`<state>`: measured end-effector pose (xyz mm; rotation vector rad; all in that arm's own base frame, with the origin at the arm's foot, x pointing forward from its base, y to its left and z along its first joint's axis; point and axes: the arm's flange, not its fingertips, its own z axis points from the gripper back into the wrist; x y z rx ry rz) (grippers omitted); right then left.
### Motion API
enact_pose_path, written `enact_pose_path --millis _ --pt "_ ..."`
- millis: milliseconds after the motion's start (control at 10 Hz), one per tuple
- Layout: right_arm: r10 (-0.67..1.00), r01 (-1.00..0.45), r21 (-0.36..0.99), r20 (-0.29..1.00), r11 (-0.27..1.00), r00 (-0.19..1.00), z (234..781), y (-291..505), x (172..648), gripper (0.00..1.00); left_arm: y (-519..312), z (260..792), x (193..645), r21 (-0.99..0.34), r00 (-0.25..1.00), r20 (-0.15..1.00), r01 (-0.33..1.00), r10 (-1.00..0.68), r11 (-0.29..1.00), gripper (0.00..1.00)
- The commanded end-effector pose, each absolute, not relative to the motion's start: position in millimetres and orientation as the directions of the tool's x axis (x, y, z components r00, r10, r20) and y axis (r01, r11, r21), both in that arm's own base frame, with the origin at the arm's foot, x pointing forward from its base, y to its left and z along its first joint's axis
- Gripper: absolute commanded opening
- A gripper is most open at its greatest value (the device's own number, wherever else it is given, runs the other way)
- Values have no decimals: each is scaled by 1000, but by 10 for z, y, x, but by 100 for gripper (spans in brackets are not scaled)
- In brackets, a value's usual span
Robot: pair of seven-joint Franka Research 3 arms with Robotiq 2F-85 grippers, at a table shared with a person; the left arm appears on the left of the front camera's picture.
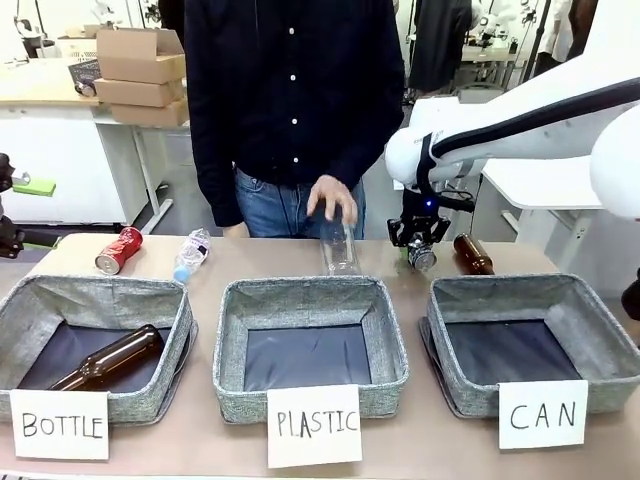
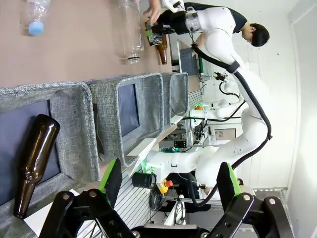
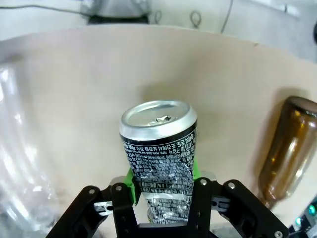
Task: Sort the can waste into the basket.
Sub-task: Pick up the can waste from the table and place it in the right Fabric basket.
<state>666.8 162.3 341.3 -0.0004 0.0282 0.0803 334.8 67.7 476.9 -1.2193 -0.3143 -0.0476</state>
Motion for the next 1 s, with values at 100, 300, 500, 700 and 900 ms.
enact_pose_path --millis 100,300,500,700,900 --pt "237 -229 134 -45 964 971 4434 906 5649 0 663 4783 3353 -916 949 285 229 133 330 100" --pt "399 -375 199 -96 905 912 4733 455 5029 0 663 4783 3353 -916 949 285 229 133 330 100" --pt "567 -541 241 -51 806 822 4736 115 4378 0 663 4783 3353 -916 949 285 229 133 330 100" --pt "694 -669 283 19 687 720 4572 -30 3980 0 663 4783 3353 -916 949 285 229 133 330 100" --pt "707 -684 311 52 660 705 4484 -51 3924 0 663 4783 3353 -916 949 285 229 133 330 100"
